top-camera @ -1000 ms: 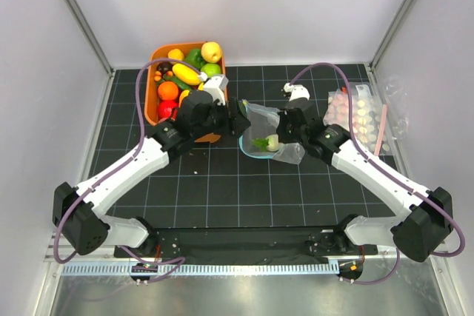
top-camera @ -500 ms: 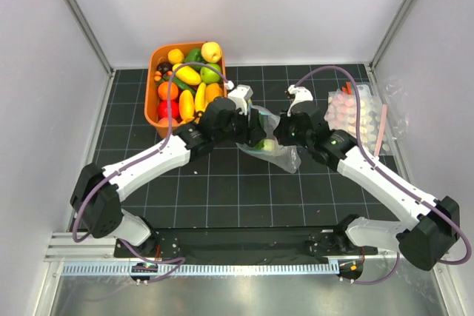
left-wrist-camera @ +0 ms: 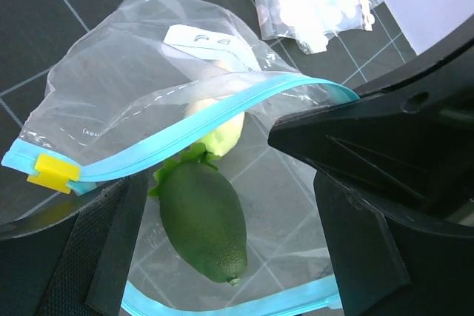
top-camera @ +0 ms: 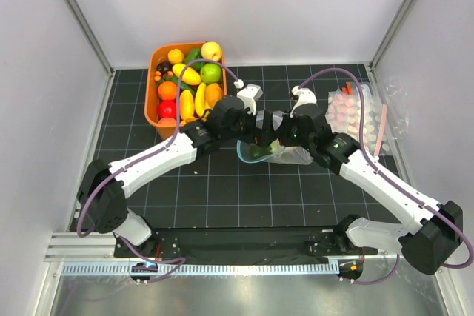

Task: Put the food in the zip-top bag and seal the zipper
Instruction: Place the fake fruit in the zipper food storage bag, then adjust the zipper on the food storage bag.

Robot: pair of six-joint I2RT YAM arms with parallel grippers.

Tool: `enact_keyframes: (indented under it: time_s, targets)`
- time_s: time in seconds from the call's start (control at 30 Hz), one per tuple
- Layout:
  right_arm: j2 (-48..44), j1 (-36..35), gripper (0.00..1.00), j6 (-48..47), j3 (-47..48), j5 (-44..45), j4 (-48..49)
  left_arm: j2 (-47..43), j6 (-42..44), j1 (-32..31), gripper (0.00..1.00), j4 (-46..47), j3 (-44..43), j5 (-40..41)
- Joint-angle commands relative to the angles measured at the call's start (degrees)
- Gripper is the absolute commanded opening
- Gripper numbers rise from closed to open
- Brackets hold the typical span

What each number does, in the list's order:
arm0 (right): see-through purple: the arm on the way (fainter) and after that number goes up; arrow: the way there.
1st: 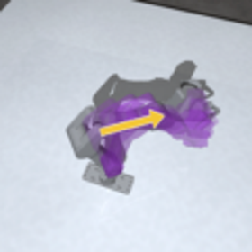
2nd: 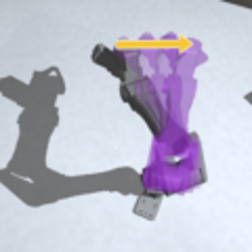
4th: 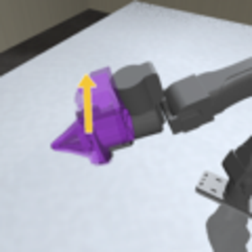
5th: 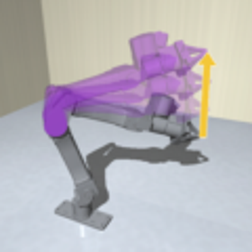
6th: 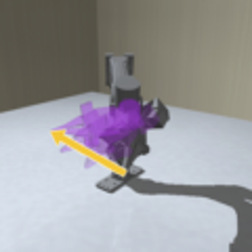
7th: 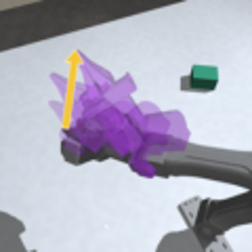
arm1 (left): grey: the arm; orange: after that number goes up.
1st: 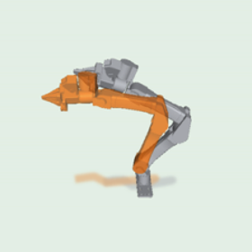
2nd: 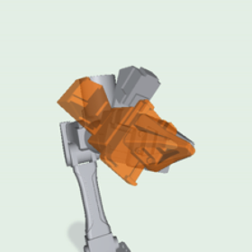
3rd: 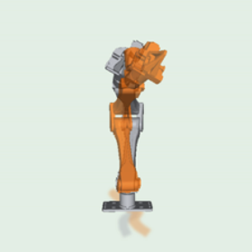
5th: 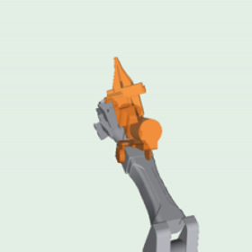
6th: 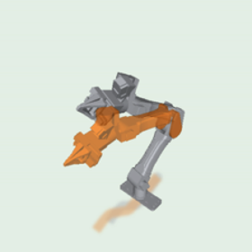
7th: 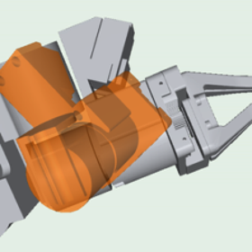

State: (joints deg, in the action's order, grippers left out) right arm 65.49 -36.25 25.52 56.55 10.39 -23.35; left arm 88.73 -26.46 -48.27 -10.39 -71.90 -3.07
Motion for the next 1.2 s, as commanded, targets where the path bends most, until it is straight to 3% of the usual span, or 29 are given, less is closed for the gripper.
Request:
enact_keyframes:
  time_s: [0.0,0.2,0.4,0.47,0.6,0.67,0.73,0.8,0.97,1.17]
  targets:
    - [-2.04,0.04,0.01,0.76,0.49,1.73,3.23,-4.26,1.06,-0.16,0.97,-0.15,-0.96,0.52]
    - [-2.56,0.04,0.01,0.94,0.13,2.96,3.31,-8.39,-0.61,-0.16,0.93,-7.08,-0.43,14.12]
    - [-3.88,0.04,0.01,1.11,-0.66,4.55,3.75,-7.44,-1.14,0.02,0.92,-12.89,-2.63,22.05]
    - [-4.15,-0.05,0.01,1.11,-0.83,4.20,4.11,-5.68,-0.53,0.02,0.90,-13.86,-4.03,21.44]
    - [-4.15,0.13,0.01,1.03,-0.83,4.02,4.19,0.55,0.35,0.02,0.72,-14.22,-6.85,17.06]
    - [-4.32,0.04,0.01,1.02,-0.83,4.46,4.11,1.53,0.44,0.02,0.69,-14.65,-7.90,15.55]
    - [-4.50,0.04,0.01,1.02,-1.01,4.99,4.11,0.75,0.18,-0.07,0.73,-14.57,-7.38,15.46]
    - [-4.50,0.04,0.01,0.94,-1.01,5.16,4.11,-0.57,-0.17,-0.07,0.87,-13.69,-6.42,16.34]
    - [-4.32,0.13,0.01,0.94,-0.92,5.43,3.93,-9.17,-0.09,-0.07,1.00,-8.42,-0.44,15.56]
    - [-3.97,0.04,0.01,0.85,-0.75,5.34,3.84,-14.37,2.63,-0.24,1.00,-4.46,2.99,8.79]
